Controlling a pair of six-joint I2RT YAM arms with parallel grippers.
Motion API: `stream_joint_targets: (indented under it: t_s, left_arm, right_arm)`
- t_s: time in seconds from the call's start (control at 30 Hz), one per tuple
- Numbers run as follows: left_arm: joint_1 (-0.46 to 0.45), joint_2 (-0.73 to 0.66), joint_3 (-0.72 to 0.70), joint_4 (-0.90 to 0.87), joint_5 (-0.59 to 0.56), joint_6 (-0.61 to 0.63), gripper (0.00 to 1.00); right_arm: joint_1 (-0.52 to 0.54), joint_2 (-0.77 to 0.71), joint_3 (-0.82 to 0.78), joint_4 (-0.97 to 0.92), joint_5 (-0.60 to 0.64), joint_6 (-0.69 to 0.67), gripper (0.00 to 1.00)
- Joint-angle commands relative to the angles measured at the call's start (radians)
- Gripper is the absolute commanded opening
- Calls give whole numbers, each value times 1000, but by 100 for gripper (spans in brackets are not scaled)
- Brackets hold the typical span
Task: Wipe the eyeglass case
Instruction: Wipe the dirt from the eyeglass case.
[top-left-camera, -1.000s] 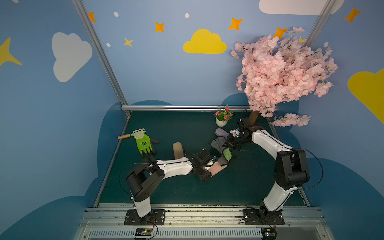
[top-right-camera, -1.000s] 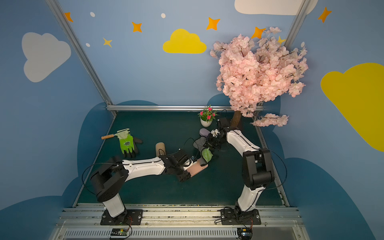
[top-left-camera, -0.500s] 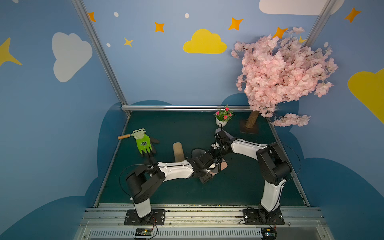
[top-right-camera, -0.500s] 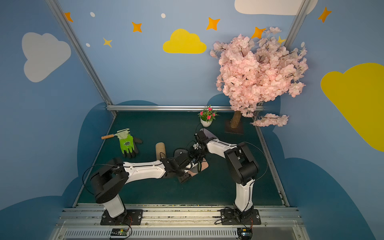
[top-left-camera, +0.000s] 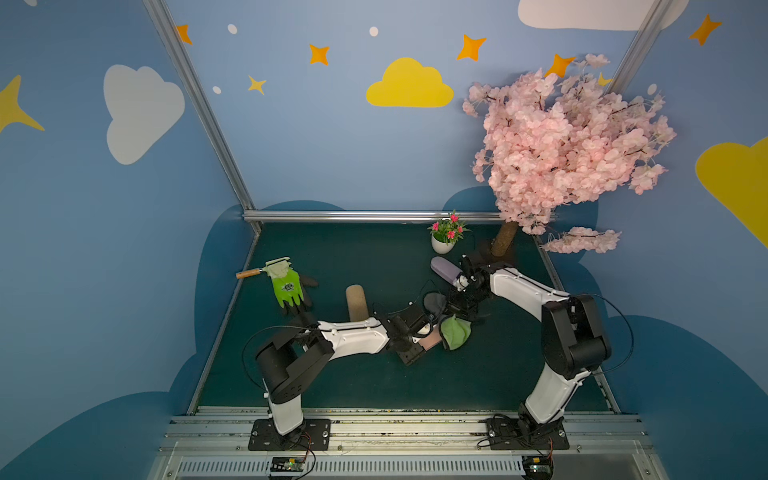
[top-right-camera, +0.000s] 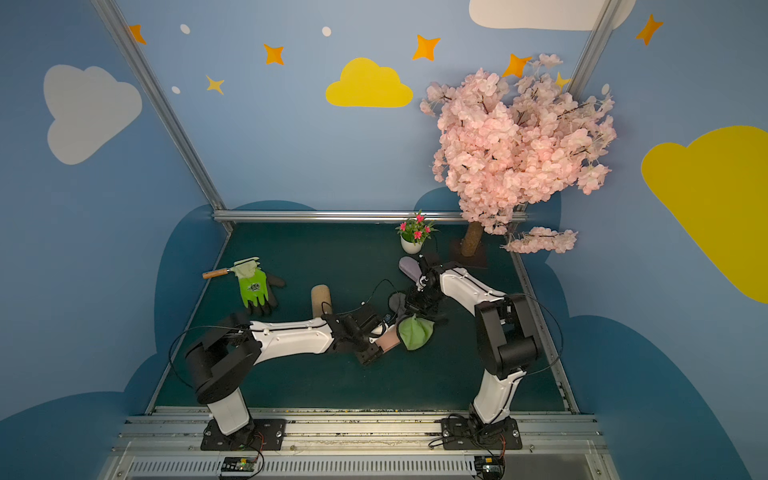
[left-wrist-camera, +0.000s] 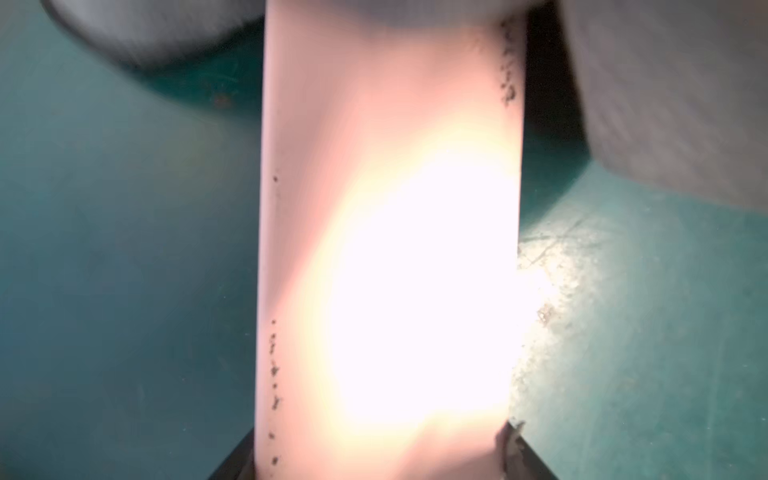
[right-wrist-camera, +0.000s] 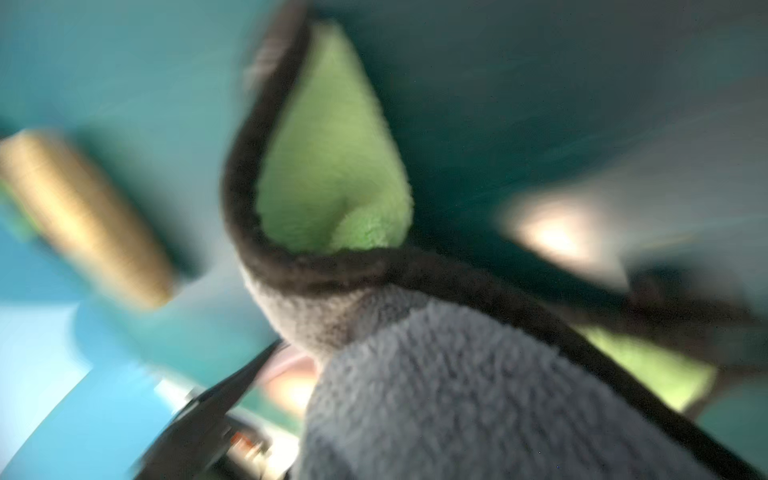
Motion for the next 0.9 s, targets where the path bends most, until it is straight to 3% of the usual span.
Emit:
stream_joint_targets:
  t_s: [0.0,0.13,0.3,0.4,0.57,0.7,0.87]
  left_arm:
    - [33,53,-23,-131,-55,-8,3]
    - [49,62,-26,-127,-44,-29,3]
    - [66,62,-28,-143,-18,-48,3]
    - [71,53,-32,-142,-2,-50,3]
    - [87,58,-14,-168,54,-62,3]
    - [94,61,7,-176,117,-86,3]
    - [109,77,5,-187,138,-107,3]
  right_arm:
    - [71,-2,-70,120,-191,152,0]
    - [77,81,-135,241,-233,219,0]
    - [-52,98,-172,46,-41,25,0]
    - [-108,92,-177,-34,1,-64,0]
    - [-36,68,-150,-109,130,-90,0]
    - [27,45,-159,-135,156,-78,0]
    - [-4,13,-228,-146,176,-102,0]
